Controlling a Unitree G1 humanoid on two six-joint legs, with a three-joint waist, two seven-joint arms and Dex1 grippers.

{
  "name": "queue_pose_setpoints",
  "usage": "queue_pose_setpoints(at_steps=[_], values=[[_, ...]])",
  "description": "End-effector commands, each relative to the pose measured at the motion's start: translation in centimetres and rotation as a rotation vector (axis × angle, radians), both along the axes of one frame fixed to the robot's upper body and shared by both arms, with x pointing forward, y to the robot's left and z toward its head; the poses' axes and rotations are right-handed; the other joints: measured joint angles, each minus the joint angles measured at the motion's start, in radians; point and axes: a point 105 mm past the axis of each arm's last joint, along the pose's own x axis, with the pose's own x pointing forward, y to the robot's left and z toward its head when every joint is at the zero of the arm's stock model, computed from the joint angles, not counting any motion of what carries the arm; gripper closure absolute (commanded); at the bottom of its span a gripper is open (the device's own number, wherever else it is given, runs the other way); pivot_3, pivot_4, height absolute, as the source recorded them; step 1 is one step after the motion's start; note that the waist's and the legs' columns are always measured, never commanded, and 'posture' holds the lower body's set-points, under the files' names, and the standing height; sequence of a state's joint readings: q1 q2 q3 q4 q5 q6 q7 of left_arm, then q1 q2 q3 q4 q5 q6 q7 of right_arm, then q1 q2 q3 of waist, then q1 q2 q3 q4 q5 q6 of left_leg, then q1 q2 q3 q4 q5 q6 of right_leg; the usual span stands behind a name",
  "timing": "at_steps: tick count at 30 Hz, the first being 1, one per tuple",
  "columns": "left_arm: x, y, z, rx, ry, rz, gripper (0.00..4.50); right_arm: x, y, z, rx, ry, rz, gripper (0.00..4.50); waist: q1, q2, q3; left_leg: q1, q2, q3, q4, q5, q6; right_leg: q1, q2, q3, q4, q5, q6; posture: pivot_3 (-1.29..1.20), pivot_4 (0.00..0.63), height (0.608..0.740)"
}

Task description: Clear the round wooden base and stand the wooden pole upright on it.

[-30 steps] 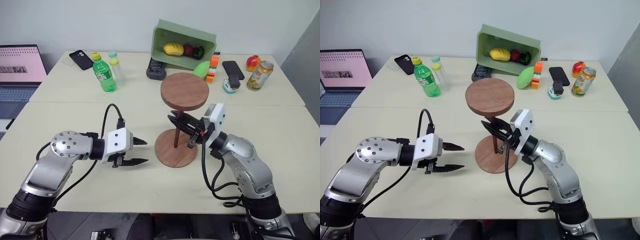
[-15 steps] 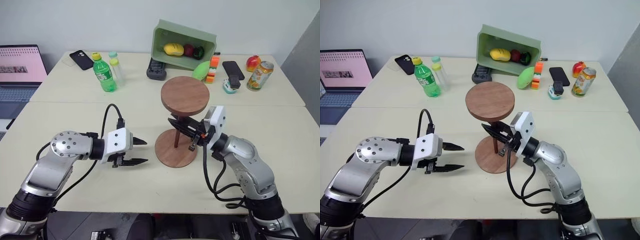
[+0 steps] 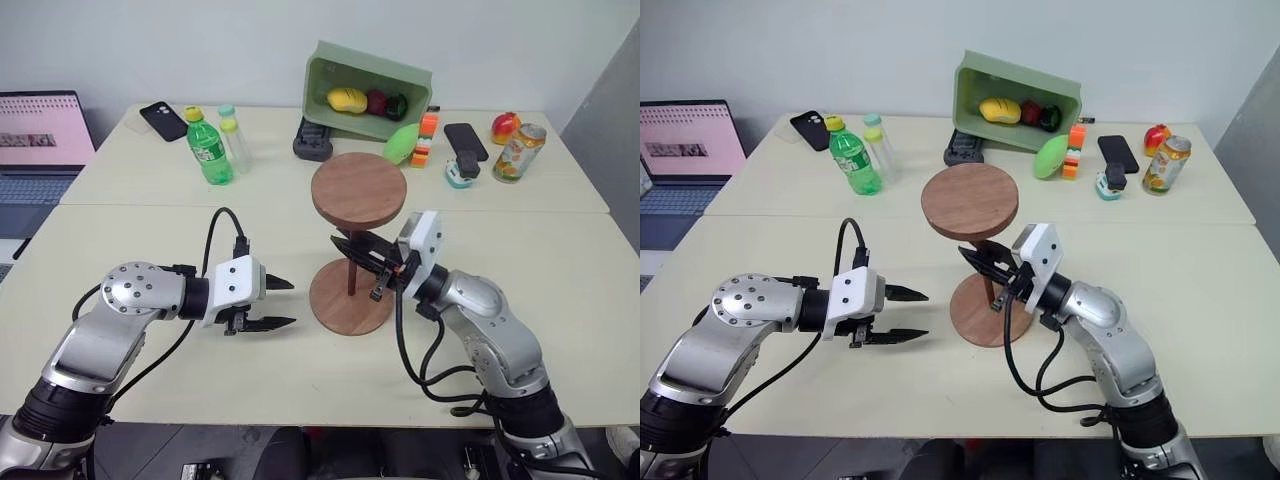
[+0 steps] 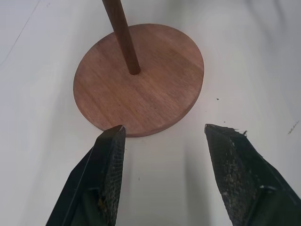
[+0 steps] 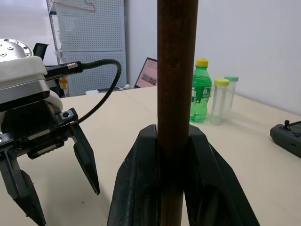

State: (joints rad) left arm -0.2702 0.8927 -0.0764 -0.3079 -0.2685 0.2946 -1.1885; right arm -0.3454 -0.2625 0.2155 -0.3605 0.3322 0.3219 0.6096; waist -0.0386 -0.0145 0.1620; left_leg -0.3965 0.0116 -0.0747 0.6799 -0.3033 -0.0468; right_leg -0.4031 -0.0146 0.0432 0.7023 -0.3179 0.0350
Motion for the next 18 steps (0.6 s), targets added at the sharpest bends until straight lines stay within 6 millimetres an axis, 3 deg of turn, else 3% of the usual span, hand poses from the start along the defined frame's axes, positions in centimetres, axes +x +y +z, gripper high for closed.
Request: queue_pose_setpoints(at_steps=[1,5,8,18], values=[[0.0,-0.2,0.8,-0.027,-0.022,-0.002,1.72,1.1,-1.0,-3.4,-0.073,0.125,-0.063,4.24,0.000,0.000,-0.002,0.000,0.000,0.000,0.000,0.000,0.000,0.000,0.000,0.000,0.000,0.000,0.000,0.00,0.150,0.740],[0.0,-0.3,1.1,-0.048,-0.010,0.007,1.72,1.4,-1.5,-4.4,-0.078,0.169,-0.090,4.24,0.001,0.000,-0.002,0.005,0.000,0.000,0.000,0.000,0.000,0.006,0.000,0.000,0.000,0.000,0.000,0.00,0.150,0.740],[0.0,-0.2,1.2,-0.050,-0.010,0.017,1.72,1.4,-1.8,-4.9,-0.087,0.187,-0.102,4.24,0.006,0.000,-0.003,0.017,0.000,-0.001,-0.002,-0.001,0.001,0.019,0.001,-0.001,-0.005,-0.001,0.000,0.00,0.150,0.740],[0.2,-0.2,1.4,-0.058,-0.011,0.029,1.72,2.1,-1.8,-6.0,-0.130,0.242,-0.155,4.24,0.009,0.000,-0.003,0.027,0.000,-0.002,-0.004,-0.001,0.001,0.030,0.001,-0.001,-0.007,-0.002,0.000,0.00,0.150,0.740]])
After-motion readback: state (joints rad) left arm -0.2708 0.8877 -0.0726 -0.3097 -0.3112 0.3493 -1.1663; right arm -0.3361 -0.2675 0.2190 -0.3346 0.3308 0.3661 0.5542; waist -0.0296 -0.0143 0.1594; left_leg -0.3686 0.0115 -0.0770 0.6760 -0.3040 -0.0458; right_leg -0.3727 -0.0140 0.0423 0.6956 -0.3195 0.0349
